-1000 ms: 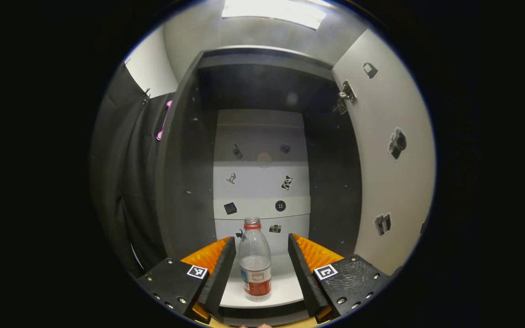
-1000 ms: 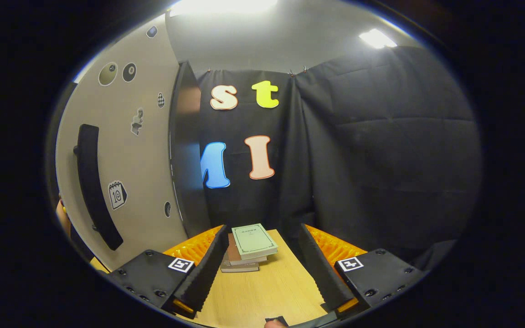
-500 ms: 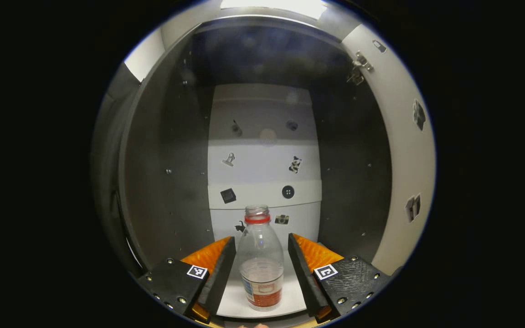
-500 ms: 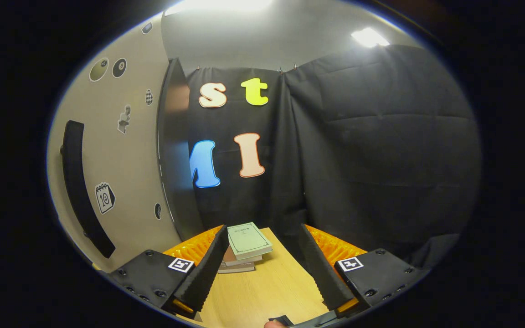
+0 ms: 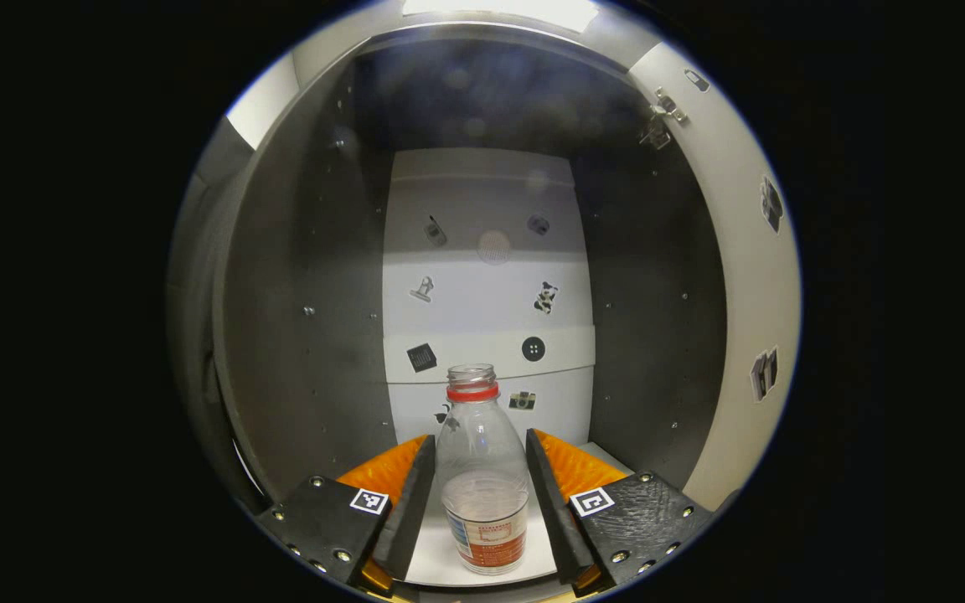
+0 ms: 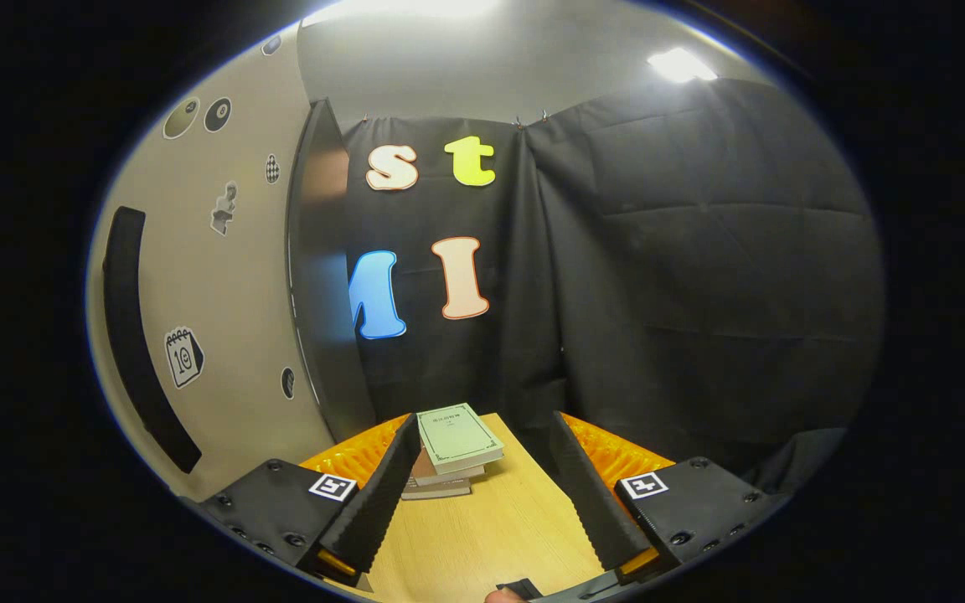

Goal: Open the cabinet door with the right hand, grasp the bottle in the cabinet with the left hand and place it on the coaster, then close the cabinet door with the right hand.

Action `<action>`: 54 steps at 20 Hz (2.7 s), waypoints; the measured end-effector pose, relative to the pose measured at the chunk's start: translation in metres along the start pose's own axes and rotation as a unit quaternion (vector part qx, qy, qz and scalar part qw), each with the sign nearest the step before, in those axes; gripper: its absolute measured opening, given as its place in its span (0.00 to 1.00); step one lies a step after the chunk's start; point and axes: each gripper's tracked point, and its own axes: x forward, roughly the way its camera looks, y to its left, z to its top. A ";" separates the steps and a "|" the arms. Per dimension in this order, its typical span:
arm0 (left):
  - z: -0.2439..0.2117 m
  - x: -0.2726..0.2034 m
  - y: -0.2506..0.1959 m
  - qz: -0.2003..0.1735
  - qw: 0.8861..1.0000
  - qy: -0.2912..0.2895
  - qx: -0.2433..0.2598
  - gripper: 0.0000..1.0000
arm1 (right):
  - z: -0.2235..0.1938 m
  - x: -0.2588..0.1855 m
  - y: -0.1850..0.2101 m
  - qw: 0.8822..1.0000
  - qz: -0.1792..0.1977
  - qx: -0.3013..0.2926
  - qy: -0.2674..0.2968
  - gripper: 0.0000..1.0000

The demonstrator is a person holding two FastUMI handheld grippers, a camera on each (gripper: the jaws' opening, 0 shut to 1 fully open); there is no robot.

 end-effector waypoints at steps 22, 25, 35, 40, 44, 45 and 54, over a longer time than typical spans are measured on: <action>-0.056 -0.199 0.059 0.097 0.995 -0.001 -0.023 0.59 | -0.008 0.010 0.035 0.990 0.137 -0.024 0.006 0.98; -0.076 -0.225 0.063 0.110 0.994 0.003 -0.022 0.61 | -0.008 0.009 0.034 0.990 0.142 -0.023 0.004 0.98; -0.169 -0.294 0.079 0.136 0.989 0.030 -0.039 0.61 | 0.000 0.006 0.032 0.989 0.141 -0.031 -0.013 0.98; -0.226 -0.311 0.081 0.140 0.988 0.050 -0.049 0.61 | -0.001 0.005 0.030 0.991 0.129 -0.026 -0.014 0.98; -0.262 -0.322 0.082 0.147 0.986 0.060 -0.049 0.61 | -0.007 0.002 0.026 0.993 0.118 -0.020 -0.013 0.98; -0.273 -0.324 0.083 0.151 0.985 0.067 -0.050 0.61 | -0.010 0.002 0.025 0.993 0.115 -0.018 -0.009 0.94; -0.336 -0.335 0.084 0.176 0.978 0.099 -0.042 0.61 | -0.016 -0.003 0.016 0.995 0.101 -0.024 0.003 0.98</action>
